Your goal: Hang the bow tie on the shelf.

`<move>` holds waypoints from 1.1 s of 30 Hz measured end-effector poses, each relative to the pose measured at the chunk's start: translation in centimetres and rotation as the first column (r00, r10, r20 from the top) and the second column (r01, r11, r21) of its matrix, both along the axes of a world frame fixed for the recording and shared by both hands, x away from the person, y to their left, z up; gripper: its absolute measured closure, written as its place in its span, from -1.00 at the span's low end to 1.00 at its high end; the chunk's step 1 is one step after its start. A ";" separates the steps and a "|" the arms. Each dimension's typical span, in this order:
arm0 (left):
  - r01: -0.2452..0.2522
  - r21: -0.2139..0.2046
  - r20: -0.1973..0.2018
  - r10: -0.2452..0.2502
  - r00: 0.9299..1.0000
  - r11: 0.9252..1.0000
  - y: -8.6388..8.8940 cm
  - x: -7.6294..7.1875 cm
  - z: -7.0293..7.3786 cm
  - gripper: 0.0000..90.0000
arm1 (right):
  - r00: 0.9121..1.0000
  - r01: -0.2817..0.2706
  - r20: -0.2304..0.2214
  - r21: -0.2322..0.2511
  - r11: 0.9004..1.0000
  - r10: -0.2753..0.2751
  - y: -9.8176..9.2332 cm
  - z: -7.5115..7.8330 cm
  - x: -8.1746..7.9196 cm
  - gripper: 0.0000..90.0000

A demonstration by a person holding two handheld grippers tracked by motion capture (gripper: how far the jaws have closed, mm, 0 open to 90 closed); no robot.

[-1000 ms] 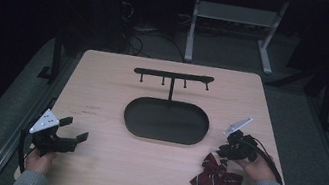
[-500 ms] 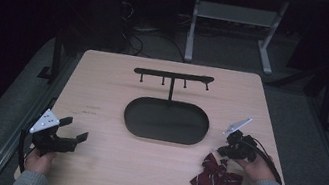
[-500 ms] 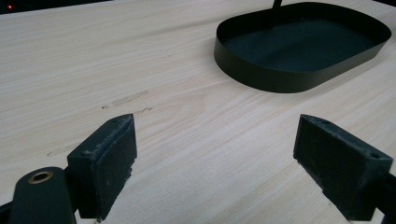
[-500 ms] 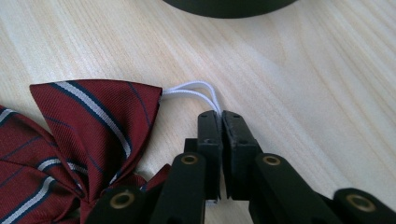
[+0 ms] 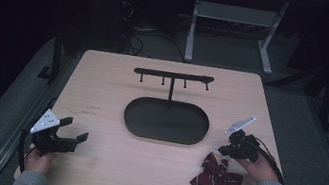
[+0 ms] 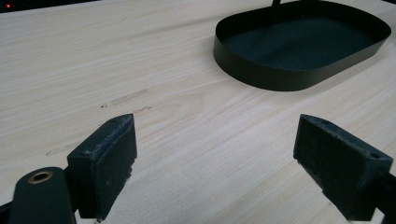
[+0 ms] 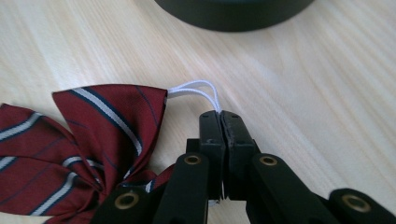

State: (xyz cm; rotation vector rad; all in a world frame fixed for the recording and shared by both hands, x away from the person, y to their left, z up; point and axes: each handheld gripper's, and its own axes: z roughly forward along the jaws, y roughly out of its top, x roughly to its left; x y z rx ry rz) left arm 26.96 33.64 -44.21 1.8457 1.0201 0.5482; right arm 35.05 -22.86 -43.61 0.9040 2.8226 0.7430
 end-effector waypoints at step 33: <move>0.000 0.013 -0.010 0.001 1.000 1.000 -0.3 0.1 -0.1 -0.71 | 0.988 -0.051 0.145 0.017 0.999 0.048 2.1 6.2 -1.6 0.95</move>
